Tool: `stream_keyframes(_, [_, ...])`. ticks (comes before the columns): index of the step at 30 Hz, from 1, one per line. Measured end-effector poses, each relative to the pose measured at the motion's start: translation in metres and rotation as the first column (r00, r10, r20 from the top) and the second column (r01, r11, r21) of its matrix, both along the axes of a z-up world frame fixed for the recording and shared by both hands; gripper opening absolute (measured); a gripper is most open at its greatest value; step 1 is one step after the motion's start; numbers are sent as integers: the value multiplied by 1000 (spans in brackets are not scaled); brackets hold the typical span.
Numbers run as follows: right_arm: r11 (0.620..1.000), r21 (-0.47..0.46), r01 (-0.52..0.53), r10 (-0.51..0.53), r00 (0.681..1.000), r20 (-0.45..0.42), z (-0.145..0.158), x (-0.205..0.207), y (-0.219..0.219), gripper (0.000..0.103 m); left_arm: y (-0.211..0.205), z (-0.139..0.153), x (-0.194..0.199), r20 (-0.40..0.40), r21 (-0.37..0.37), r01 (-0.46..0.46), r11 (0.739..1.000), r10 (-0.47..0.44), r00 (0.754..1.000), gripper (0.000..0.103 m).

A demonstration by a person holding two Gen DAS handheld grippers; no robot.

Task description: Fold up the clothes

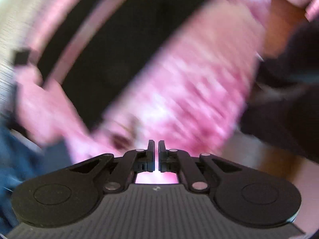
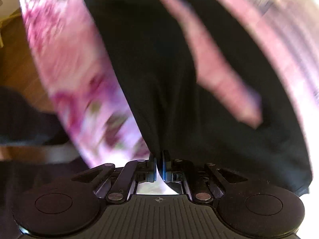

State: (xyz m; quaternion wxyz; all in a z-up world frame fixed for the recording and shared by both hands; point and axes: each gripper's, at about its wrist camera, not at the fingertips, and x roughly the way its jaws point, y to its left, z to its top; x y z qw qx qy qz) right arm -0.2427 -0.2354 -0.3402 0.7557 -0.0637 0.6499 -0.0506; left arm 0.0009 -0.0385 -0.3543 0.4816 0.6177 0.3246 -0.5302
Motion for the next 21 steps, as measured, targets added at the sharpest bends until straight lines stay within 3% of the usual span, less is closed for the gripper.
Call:
stream_keyframes(4, [999,47,25,-22,997,-68,-13,-1,-1,24,-10,5,12,-5,-61,-9,998,9,1000,16])
stream_keyframes(6, [998,51,36,-32,996,-77,-8,3,-5,49,-33,6,38,9,-114,-50,992,52,999,37])
stream_keyframes(7, [998,46,40,-36,996,-78,-4,7,-8,71,-45,8,52,15,-149,-76,986,79,997,37])
stream_keyframes(8, [998,46,42,-39,997,-70,-2,12,-14,75,-58,10,70,14,-183,-105,977,110,994,38])
stream_keyframes(12, [997,39,66,-65,998,-26,14,29,-22,75,-106,9,145,-39,-261,-276,925,276,960,44])
stream_keyframes(15, [995,32,94,-94,996,5,23,39,-28,75,-135,-15,197,-129,-217,-454,864,435,891,44])
stream_keyframes(17, [994,24,110,-110,994,4,21,44,-32,75,-148,-32,219,-166,-168,-523,836,499,850,44])
stream_keyframes(19, [992,15,125,-125,992,3,19,50,-37,75,-151,-40,227,-204,-153,-544,825,513,834,44])
stream_keyframes(20, [991,11,136,-136,991,-2,17,52,-40,75,-152,-43,230,-223,-148,-551,821,515,828,37])
stream_keyframes(21, [988,8,152,-152,988,-4,15,53,-43,75,-151,-43,230,-247,-136,-549,824,509,825,14])
